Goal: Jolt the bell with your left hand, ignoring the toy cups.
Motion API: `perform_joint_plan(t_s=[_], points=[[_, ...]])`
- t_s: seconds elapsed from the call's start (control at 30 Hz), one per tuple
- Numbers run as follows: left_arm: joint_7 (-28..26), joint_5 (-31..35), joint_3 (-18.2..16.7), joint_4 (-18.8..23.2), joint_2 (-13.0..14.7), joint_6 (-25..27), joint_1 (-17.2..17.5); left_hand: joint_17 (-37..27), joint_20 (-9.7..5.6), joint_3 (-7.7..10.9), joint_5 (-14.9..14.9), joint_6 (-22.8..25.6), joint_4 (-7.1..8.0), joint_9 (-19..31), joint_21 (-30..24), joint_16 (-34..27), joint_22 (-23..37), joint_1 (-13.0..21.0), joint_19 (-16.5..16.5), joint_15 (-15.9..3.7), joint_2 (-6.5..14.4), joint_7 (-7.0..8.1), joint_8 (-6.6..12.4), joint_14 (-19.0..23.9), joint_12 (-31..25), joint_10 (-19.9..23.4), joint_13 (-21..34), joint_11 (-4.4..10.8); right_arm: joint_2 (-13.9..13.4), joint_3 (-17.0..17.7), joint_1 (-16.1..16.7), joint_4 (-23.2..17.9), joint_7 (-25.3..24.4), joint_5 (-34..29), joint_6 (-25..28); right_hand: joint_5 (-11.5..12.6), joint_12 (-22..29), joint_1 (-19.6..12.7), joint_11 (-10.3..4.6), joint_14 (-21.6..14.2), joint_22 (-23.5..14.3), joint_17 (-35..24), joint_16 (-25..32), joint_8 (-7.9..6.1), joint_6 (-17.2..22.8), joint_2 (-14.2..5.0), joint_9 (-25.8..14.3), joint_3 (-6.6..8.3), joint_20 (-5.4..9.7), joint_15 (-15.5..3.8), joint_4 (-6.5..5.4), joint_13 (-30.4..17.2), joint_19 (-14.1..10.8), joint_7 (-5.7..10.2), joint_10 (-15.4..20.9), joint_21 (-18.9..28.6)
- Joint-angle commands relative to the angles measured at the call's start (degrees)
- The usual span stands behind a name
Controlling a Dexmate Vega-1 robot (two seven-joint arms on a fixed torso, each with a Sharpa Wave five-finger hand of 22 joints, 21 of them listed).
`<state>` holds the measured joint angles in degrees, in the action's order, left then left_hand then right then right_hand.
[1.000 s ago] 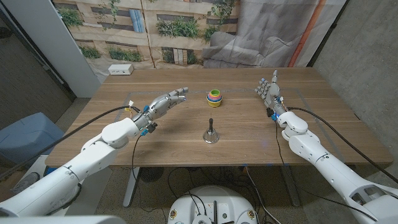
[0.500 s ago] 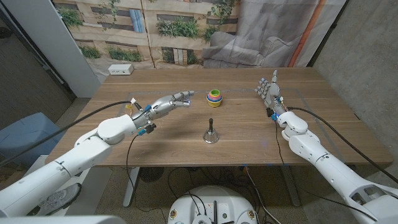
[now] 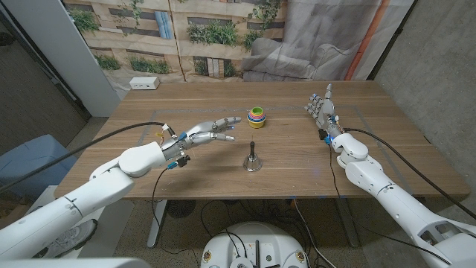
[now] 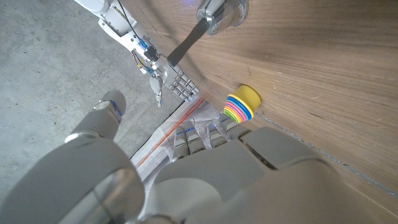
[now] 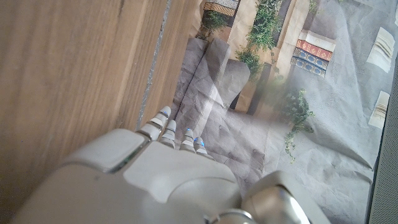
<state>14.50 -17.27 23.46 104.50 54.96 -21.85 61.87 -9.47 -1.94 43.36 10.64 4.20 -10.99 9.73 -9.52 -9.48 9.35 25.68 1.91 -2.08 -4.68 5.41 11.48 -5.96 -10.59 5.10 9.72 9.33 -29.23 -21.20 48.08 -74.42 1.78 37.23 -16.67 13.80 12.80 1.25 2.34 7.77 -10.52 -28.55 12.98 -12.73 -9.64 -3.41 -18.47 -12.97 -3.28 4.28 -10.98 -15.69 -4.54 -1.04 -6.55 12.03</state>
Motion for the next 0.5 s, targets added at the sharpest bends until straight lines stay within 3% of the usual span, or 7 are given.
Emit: perform_joint_plan(t_s=[0.03, 0.5], points=[[-5.9, 9.0, 0.7, 1.7, -1.5, -1.7, 2.0, -0.2, -0.61, 0.72, -0.2, 0.2, 0.02, 0.3, 0.2, -0.2, 0.2, 1.3, 2.1, -0.99, -0.4, 0.05, 0.17, -1.3, -0.2, 0.0, 0.3, 0.15, 0.0, 0.0, 0.0, 0.0, 0.0, 0.0, 0.0, 0.4, 0.3, 0.1, 0.12, 0.4, -0.2, -0.1, 0.4, -0.27, -3.2, -5.96, -0.2, -0.41, -0.12, -0.15, 0.04, -0.2, -0.3, 0.13, -0.2, 0.3], [-10.3, 13.9, 2.6, 3.6, -4.1, 3.3, 3.0, -0.2, 0.01, 0.86, -0.2, 1.1, 0.11, 0.3, 0.0, -0.5, 0.2, 2.9, 5.2, -0.06, -1.1, -0.55, 0.48, -2.0, -0.4, 0.6, 0.3, 0.12, 0.0, 0.0, 0.0, 0.0, 0.0, 0.0, 0.0, 0.4, 0.3, 0.1, 0.16, 0.4, -0.2, -0.1, 0.4, -0.27, -3.2, -5.95, -0.2, -0.42, -0.09, -0.14, 0.04, -0.2, -0.3, 0.07, -0.3, 0.3]])
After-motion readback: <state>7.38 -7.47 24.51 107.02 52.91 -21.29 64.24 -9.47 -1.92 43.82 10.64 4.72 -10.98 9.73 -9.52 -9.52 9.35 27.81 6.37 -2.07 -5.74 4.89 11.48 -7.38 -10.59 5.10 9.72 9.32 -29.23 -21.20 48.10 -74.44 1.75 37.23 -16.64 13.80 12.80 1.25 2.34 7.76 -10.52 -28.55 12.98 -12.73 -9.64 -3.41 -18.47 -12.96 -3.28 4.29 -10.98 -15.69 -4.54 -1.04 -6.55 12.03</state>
